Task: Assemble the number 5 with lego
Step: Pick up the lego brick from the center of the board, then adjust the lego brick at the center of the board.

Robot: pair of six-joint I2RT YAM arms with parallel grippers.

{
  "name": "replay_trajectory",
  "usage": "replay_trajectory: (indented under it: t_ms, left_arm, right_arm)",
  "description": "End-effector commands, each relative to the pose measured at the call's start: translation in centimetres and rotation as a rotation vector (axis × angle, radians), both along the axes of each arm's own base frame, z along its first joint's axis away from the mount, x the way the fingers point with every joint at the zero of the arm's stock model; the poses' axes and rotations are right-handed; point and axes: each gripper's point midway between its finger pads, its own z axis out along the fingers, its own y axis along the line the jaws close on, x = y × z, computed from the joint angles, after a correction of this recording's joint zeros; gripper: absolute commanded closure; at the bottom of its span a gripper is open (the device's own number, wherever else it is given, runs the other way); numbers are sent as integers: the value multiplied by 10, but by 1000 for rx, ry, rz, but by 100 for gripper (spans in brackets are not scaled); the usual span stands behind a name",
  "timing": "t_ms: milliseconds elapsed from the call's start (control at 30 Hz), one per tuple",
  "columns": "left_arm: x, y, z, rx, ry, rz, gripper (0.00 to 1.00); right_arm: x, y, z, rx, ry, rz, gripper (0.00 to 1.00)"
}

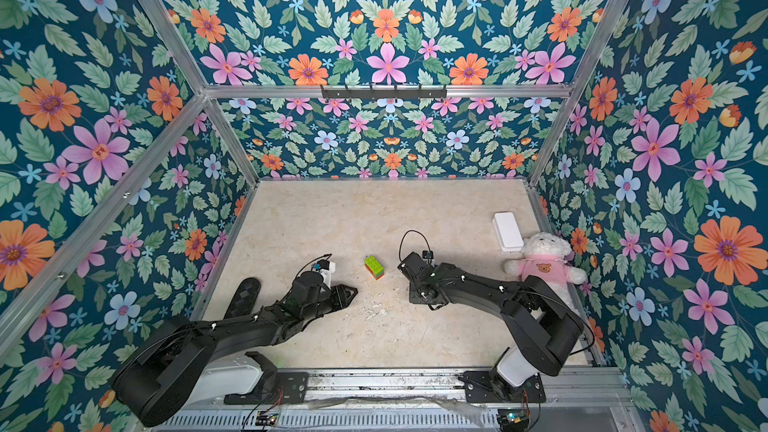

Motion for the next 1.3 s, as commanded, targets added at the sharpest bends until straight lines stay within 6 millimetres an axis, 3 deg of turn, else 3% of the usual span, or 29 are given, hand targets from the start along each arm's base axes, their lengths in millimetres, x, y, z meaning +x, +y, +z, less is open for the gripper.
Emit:
replay_trajectory:
  t_ms: [0, 67, 333, 367, 500, 700, 900, 1267]
  left_arm:
    - [4, -3, 5, -12, -18, 7, 62]
    - [4, -4, 5, -14, -19, 4, 62]
    - [1, -3, 0, -10, -5, 17, 62]
    - [0, -1, 0, -7, -4, 22, 63]
    - [-2, 6, -1, 6, -2, 46, 62]
    - [-3, 17, 2, 34, -18, 78, 62]
    - [-2, 17, 0, 39, -12, 83, 62]
    - [-1, 22, -4, 40, -6, 97, 62]
  right_arm:
    - [3, -3, 6, -23, -19, 14, 91]
    - [8, 3, 12, -11, -41, 32, 91]
    - [54, 62, 46, 91, -146, 171, 92]
    - [57, 68, 33, 73, -123, 189, 92]
    - [77, 92, 28, 80, -133, 236, 92]
    - [94, 106, 21, 101, -139, 261, 93]
    - [92, 116, 16, 134, -113, 293, 93]
    - [59, 131, 11, 158, -66, 343, 93]
